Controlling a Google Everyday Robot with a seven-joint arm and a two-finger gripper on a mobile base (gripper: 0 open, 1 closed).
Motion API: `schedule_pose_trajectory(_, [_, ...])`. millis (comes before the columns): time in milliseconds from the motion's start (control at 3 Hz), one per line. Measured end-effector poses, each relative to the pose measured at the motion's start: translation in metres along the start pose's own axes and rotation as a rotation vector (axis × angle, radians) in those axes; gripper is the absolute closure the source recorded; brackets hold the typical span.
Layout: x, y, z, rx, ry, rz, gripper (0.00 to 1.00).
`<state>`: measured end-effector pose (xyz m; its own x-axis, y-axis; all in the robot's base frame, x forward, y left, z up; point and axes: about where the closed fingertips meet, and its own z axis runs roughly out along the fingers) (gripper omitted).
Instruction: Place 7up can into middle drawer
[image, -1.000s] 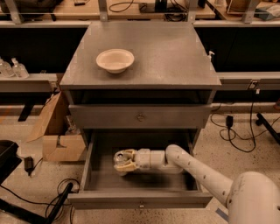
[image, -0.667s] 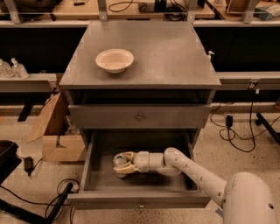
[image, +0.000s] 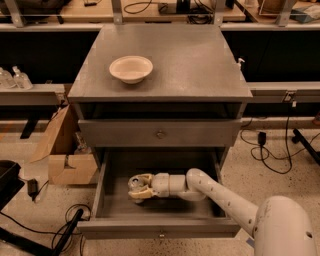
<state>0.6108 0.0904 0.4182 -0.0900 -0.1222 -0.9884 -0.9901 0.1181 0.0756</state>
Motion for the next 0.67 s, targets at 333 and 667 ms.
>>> schedule_pose_trajectory(333, [-0.0004, 0.0018, 0.0035, -0.006, -0.002, 0.001, 0.20])
schedule_pose_trajectory(667, [-0.0007, 0.0029, 0.0055, -0.010, -0.003, 0.001, 0.00])
